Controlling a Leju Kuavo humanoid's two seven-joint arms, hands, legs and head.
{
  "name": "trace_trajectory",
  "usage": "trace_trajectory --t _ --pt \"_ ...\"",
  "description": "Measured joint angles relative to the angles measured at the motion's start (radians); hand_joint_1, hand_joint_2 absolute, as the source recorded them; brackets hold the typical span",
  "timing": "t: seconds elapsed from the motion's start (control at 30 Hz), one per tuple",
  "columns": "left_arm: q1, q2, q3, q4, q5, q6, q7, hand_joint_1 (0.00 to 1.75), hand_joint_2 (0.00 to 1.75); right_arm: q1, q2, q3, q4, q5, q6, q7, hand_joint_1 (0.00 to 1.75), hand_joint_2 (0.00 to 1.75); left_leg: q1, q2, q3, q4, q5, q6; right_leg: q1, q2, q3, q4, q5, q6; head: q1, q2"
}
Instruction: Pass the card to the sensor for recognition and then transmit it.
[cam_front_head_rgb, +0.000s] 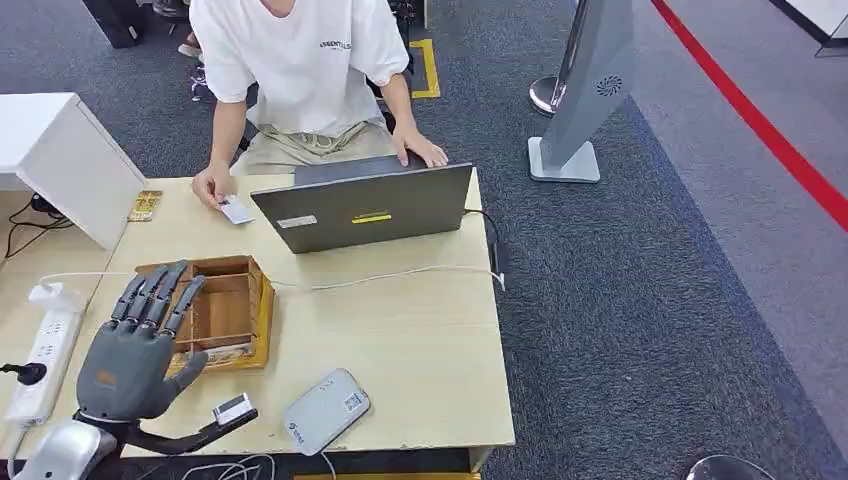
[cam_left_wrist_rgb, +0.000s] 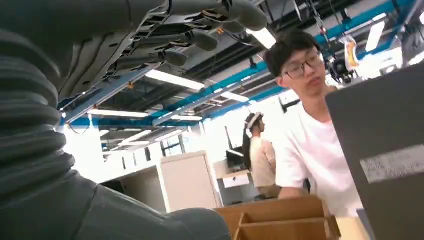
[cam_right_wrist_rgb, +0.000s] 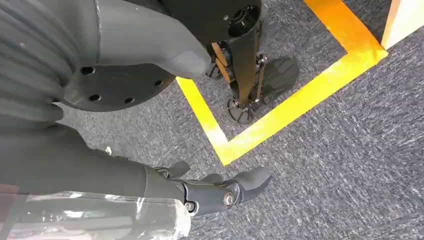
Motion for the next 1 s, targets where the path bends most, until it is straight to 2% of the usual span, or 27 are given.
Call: trace_trajectory --t 0.23,0.47,1.0 --pt "0.001 0.058 -0.014 0.000 0.035 -0.059 -0.012 0.00 1.75 0.001 -0.008 -0.014 0.000 -0.001 0.003 0.000 0.00 1.75 0.000 0.000 0.000 0.000 0.000 0.000 0.000 0.000 0.000 0.000 0.000 0.000 0.000 0.000" --pt "0.002 0.089 -0.042 0.000 0.040 -0.089 -0.012 0.00 1.75 0.001 -0.013 -0.015 0.000 0.000 0.006 0.000 0.00 1.75 0.000 0.000 0.000 0.000 0.000 0.000 0.000 0.000 0.000 0.000 0.000 0.000 0.000 0.000" --pt "0.003 0.093 -0.097 0.056 0.040 -0.090 -0.012 0.00 1.75 0.001 -0.017 -0.015 0.000 0.007 0.005 0.003 0.00 1.75 0.000 -0.001 0.000 0.000 0.000 0.000 0.000 -0.001 0.000 0.000 0.000 0.000 0.000 0.000"
